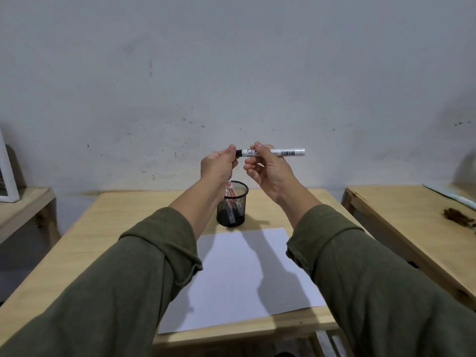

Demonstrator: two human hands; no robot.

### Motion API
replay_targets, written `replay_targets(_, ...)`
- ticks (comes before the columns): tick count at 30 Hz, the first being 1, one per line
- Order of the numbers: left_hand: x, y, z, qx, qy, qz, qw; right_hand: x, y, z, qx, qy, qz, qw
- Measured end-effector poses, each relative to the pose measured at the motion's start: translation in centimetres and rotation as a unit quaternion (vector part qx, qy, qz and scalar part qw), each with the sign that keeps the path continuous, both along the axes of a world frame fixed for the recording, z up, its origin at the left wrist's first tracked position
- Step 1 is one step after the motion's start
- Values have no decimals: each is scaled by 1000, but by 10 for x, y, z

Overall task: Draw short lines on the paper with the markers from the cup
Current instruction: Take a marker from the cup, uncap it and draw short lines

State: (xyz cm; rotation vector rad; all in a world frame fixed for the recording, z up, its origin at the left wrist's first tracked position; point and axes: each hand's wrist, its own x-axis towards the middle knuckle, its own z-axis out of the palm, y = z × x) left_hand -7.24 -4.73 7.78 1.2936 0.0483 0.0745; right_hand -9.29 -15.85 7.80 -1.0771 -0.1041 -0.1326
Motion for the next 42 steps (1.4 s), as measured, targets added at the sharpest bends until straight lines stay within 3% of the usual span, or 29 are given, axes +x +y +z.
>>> replay_targets(8, 7, -5, -2, -5, 79, -11, 997, 2, -7, -8, -62, -35, -15, 997)
replay_targets(18, 12, 1, -4, 38, 134, -53, 989, 0, -13, -14, -106, -43, 36, 993)
replay_targets(28, 0, 3, -12, -116, -36, -101, 987, 3, -2, -9, 13, -20, 24, 999)
replay_targets(32, -3, 0, -10, -130, -55, -60, 988, 2, 1, -8, 29, -25, 34, 999)
replay_targets(39, 2, 6, -8, -126, 45, 60, 989, -2, 1, -13, -26, -47, 56, 997)
replay_targets(42, 0, 21, -10, -98, 35, 73, 992, -4, -1, -20, -30, -37, 51, 998)
